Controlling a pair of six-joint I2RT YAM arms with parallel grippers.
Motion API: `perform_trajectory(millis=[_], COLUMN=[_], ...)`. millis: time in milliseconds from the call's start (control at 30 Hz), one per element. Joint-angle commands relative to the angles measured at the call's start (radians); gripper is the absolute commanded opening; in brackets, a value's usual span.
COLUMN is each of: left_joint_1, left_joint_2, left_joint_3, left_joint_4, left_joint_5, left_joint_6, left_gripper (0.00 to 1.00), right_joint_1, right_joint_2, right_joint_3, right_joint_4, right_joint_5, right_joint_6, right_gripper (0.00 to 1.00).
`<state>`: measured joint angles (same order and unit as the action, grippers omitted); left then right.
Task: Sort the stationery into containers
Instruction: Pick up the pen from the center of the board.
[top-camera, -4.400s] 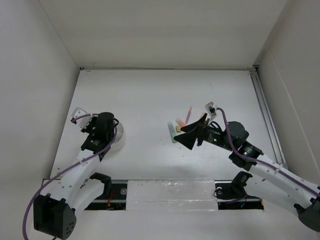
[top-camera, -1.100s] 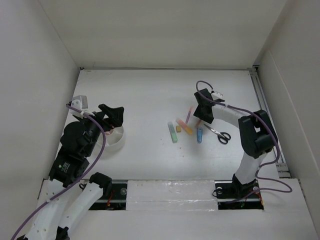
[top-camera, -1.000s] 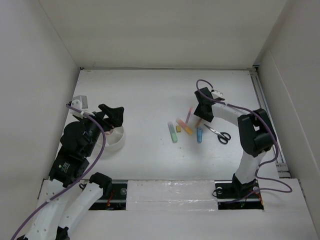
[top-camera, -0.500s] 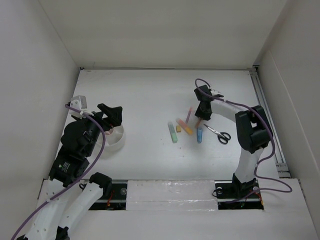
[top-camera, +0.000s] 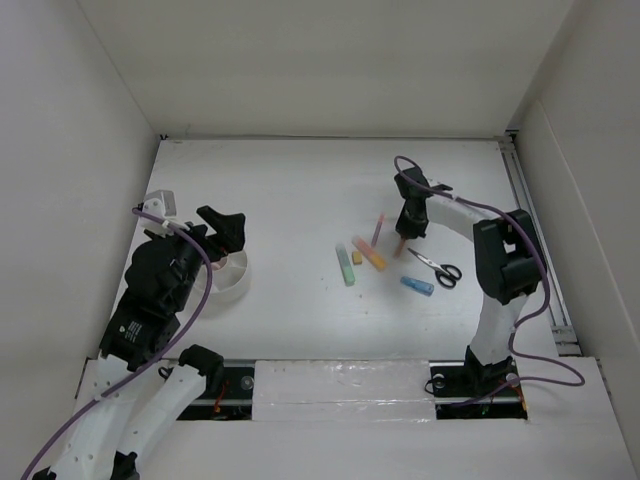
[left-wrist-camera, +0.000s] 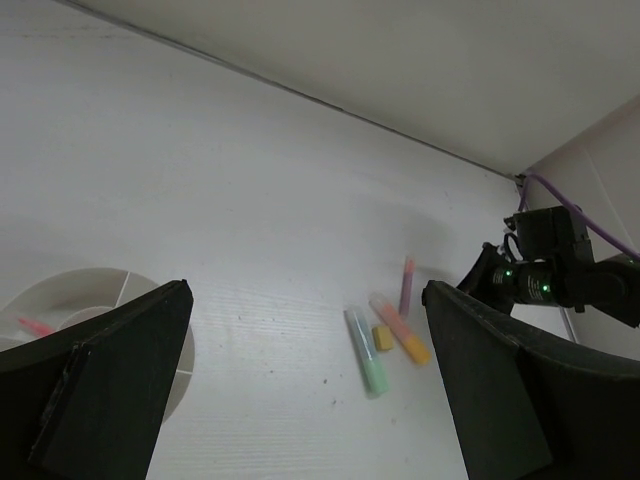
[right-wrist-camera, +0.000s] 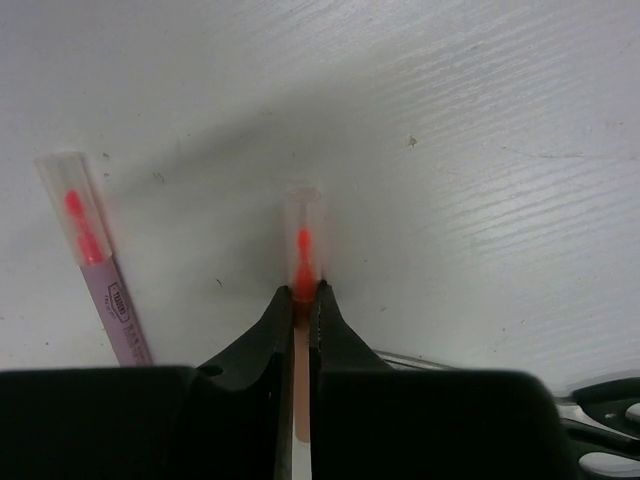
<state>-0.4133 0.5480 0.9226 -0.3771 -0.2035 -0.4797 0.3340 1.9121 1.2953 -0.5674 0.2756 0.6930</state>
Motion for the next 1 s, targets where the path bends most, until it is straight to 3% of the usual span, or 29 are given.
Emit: perform_trajectory(millis=[0,200,300,467,567,767,900,967], left_joint_1=[-0.002,-0.002,-0.002,-0.002,-0.002,-0.002,-0.002,-0.002], left_joint_2=[0.015,0.046,0.088,0.139,0.170,0.190,0.179,0.179], left_joint_3=[0.041,0.041,0.041,-0.016,-0.083,-0.159,-0.159,-0.159], left_joint_4=[0.007,0.059,0.118,0.297,0.421,0.624,0.633,0.658], left_joint_5=[-0.005,0.102,0.257,0.673,0.807,0.949,0.960,0.986], left_joint_6=[0.004,0.004,0.004,-0.009,-0.054,-0.129,-0.129,-0.149], left_gripper=[1.00,1.00,1.00,1.00,1.00,1.00,1.00,1.00], right_joint_1=[-0.021,-0.021,0.002,0.106,0.183,0.267,0.327,0.368], right_joint_2=[0.007,-0.097,-0.203,-0.379,-0.508,-0.723,-0.778,-0.779], right_joint_3=[0.032,-0.048,-0.093,-0.103,-0.132,-0.312,-0.389,-0.389], right_joint_4=[-0.011,0.206,0.305,0.414,0.489,0.786,1.016,1.032], right_joint_5=[-0.038,-0.082,-0.160,-0.281,-0.343,-0.510,-0.584,-0.616], right_joint_6=[-0.038,-0.038,-0.059,-0.099,-0.109,-0.024,0.026,0.026], right_gripper=[0.00,0.00,0.00,0.00,0.00,0.00,0.00,0.00])
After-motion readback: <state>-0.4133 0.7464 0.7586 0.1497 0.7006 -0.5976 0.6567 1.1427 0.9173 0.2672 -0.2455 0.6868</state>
